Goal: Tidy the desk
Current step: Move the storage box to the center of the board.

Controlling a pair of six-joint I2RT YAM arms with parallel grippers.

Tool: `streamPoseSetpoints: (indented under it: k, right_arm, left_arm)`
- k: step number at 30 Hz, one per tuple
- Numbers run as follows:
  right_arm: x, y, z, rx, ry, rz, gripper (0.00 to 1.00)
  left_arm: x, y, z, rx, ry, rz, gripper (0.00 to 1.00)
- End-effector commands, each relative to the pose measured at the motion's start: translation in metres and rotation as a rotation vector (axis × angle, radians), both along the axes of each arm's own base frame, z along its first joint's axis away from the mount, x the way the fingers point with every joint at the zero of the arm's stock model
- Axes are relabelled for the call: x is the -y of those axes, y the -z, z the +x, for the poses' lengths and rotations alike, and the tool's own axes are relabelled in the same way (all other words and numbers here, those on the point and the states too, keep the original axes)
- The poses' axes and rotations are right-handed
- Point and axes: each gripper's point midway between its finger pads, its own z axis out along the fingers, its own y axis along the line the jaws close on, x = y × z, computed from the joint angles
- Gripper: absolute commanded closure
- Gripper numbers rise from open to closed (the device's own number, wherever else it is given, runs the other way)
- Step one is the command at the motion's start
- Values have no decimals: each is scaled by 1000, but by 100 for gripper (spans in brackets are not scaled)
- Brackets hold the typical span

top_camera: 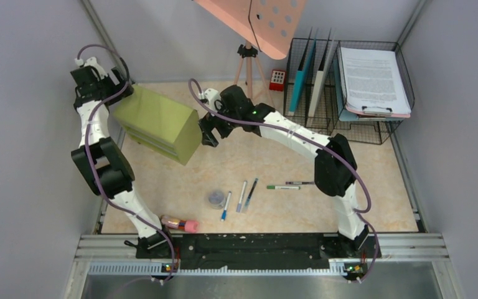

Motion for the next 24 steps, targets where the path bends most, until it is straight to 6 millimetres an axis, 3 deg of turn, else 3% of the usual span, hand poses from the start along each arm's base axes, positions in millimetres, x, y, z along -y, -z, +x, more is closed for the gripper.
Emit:
streamPoseSetpoints:
  k: [1, 11, 17, 24]
  right_arm:
    - [-25, -21, -7, 15, -53, 76, 10]
    - [-24, -17, -9, -36, -47, 77, 11]
    - [-14, -23, -2, -53, -21, 89, 11]
    - [1, -24, -5, -99, -49, 79, 11]
  left_arm:
    - [30, 9, 0, 32, 124, -83, 9]
    - [78, 34, -55, 3, 203, -211, 13]
    - [100, 51, -88, -32, 203, -281, 15]
    - [134, 55, -122, -70, 269, -376, 15]
